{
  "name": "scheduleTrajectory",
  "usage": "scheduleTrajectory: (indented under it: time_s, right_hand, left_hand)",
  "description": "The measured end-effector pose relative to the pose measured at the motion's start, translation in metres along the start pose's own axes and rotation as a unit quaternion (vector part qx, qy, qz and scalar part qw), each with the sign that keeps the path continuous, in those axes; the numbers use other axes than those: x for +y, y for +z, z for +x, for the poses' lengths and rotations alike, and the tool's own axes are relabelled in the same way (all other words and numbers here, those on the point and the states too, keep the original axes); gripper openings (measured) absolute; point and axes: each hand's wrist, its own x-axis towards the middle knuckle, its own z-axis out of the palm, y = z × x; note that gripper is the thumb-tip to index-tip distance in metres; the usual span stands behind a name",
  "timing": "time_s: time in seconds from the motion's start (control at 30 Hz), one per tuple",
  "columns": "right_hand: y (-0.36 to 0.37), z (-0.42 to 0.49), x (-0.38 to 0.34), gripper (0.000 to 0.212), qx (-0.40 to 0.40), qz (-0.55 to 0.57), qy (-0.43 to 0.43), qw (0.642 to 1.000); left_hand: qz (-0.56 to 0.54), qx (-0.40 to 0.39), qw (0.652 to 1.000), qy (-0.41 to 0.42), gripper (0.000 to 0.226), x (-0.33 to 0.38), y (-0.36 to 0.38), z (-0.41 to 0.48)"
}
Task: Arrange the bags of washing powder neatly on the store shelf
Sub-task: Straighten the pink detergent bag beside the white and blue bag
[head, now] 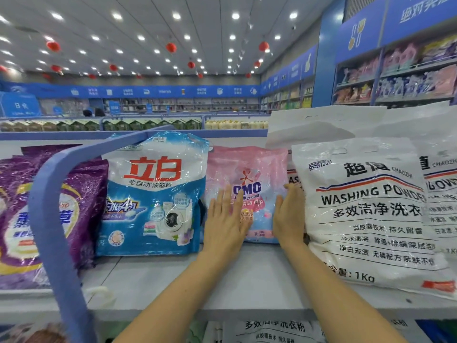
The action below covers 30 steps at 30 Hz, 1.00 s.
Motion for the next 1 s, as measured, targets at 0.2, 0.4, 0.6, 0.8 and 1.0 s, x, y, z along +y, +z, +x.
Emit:
scheduleTrajectory:
  time_s: [0.2,0.4,0.6,0.8,1.0]
  right_hand:
    - [-0.008,0.000,-0.008,0.036,-0.067,-0.172,-0.025,0.982]
    - [-0.029,-0.038,-0.018,0.042,-0.077,-0.181,-0.193,0.961]
    - [-0.027,-0.054,0.001,0.053,-0.246,-0.237,-0.210,0.916]
    - [-0.033,-0.056,-0.011,0.053,-0.249,-0.203,-0.176,0.931]
    - [-0.060,-0.073,-0.028,0.029,-0.053,-0.109,-0.175,0.977]
  left_hand:
    - [0.026,-0.063,0.998,-0.018,0.093,-0.007,-0.006,-0.008]
    - [0.004,0.049,0.999,0.004,0.071,-0.008,-0.028,-0.030]
    - [0.107,-0.069,0.992,0.009,0.059,-0.023,-0.022,-0.047]
    - [0.087,-0.038,0.995,0.005,0.059,-0.019,-0.027,-0.051]
    - [0.013,0.080,0.997,0.004,0.038,-0.023,-0.044,-0.066]
